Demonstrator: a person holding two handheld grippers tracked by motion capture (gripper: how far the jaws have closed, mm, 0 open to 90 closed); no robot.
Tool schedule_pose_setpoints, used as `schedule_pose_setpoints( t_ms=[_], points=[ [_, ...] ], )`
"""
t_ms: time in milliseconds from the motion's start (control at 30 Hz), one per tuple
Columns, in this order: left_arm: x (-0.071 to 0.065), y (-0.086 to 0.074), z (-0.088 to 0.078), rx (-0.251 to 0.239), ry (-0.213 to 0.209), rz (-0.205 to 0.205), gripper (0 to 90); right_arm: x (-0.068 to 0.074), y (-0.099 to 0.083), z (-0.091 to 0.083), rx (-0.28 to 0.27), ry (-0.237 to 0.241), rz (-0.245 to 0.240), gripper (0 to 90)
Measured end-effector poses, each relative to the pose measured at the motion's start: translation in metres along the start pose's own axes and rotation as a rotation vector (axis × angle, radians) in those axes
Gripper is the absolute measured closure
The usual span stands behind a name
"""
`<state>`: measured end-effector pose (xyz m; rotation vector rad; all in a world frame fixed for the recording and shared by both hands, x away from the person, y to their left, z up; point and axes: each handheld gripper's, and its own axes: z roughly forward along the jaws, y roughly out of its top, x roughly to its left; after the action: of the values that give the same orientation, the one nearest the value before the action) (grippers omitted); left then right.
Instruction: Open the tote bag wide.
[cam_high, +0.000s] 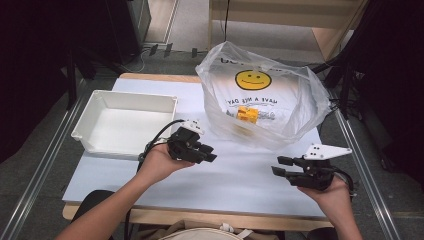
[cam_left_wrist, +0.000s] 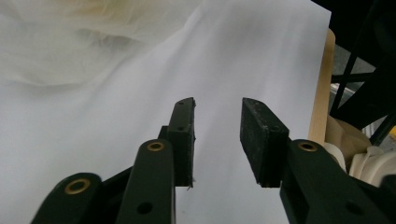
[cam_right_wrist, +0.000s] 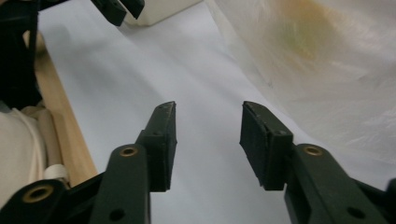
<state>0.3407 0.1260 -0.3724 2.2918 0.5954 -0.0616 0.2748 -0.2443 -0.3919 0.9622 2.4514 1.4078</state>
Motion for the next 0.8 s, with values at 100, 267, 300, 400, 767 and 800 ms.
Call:
schedule_pose_setpoints(
  t_ms=[100,267,300,400,767,800],
  points=[
    [-0.002,0.006,-0.007,0.0,0.004,0.008,74.3,-0.001,0.009,-0.014,-0.002,-0.004,0.004,60.3],
    [-0.007,0.018,-0.022,-0.006,-0.005,0.025,79.4,-0.002,0.018,-0.029,-0.026,0.012,-0.011,61.8],
    [-0.009,0.024,-0.029,-0.01,-0.016,0.043,79.8,-0.003,0.023,-0.036,-0.034,0.017,-0.02,63.1],
    [-0.013,0.033,-0.039,-0.018,-0.021,0.072,81.5,-0.004,0.033,-0.047,-0.054,0.023,-0.034,65.8],
    [-0.008,0.075,-0.072,-0.044,-0.023,0.103,88.6,-0.013,0.077,-0.066,-0.054,0.006,-0.063,72.4],
    [-0.008,0.079,-0.075,-0.049,-0.024,0.103,89.0,-0.014,0.081,-0.067,-0.058,0.005,-0.069,73.0]
  ],
)
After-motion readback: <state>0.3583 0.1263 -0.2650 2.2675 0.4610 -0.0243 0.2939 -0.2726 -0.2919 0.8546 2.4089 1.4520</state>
